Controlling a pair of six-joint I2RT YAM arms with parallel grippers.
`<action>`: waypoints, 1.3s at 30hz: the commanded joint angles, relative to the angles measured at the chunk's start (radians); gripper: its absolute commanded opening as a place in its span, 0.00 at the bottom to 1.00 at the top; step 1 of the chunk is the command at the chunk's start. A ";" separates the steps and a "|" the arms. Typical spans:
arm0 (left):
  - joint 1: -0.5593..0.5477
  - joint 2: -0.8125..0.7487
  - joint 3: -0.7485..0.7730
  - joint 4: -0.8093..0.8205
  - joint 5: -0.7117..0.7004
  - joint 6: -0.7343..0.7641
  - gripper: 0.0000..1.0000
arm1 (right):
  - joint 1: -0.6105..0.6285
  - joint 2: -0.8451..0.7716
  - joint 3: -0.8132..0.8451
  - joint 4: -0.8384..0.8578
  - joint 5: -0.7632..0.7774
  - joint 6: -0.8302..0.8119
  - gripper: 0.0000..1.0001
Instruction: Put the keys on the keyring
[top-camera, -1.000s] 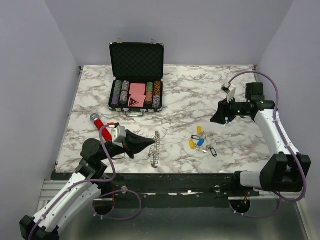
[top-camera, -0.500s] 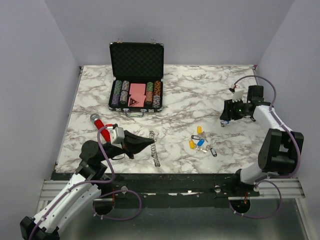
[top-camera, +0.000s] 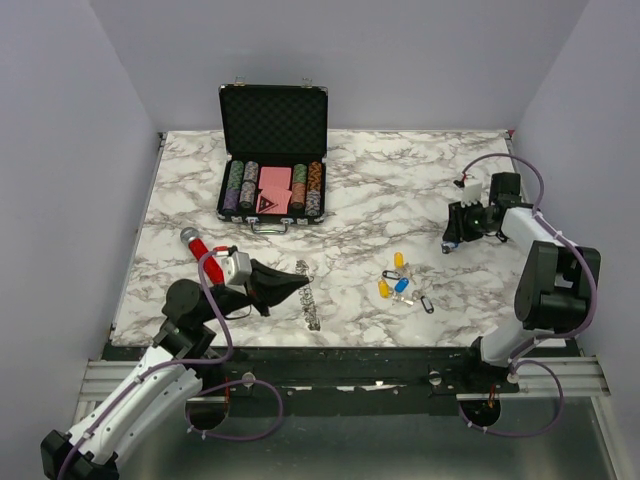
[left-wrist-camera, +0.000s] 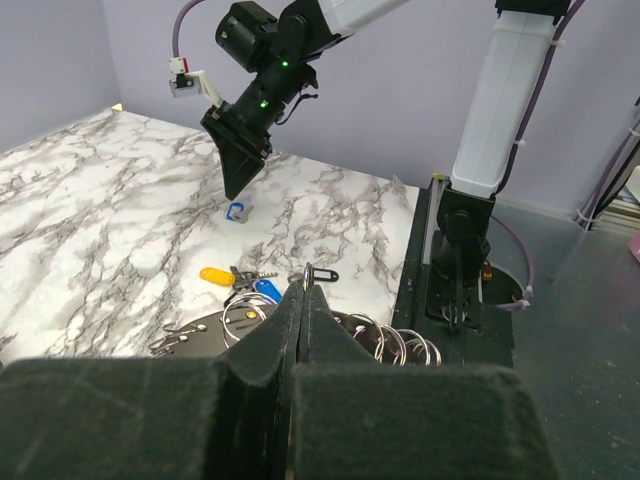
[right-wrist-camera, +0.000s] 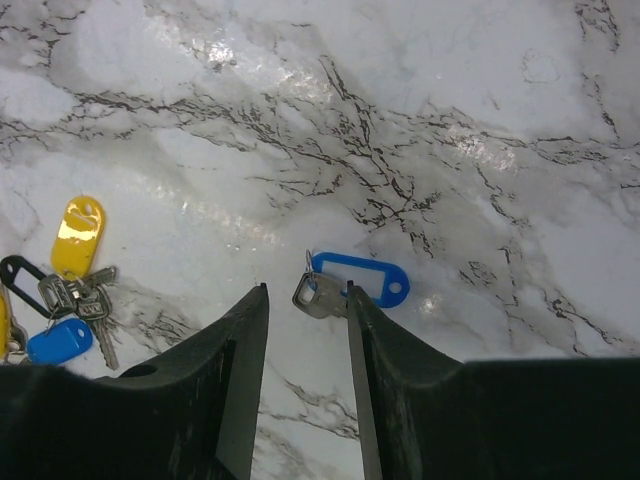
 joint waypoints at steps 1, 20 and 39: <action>0.005 0.010 -0.007 0.053 -0.024 0.007 0.00 | -0.006 0.044 0.016 0.030 0.044 -0.016 0.44; 0.005 0.030 -0.018 0.076 -0.024 0.002 0.00 | -0.004 0.122 0.049 0.008 0.015 -0.013 0.33; 0.006 0.030 -0.019 0.076 -0.024 0.002 0.00 | 0.011 0.144 0.060 -0.009 0.015 -0.020 0.28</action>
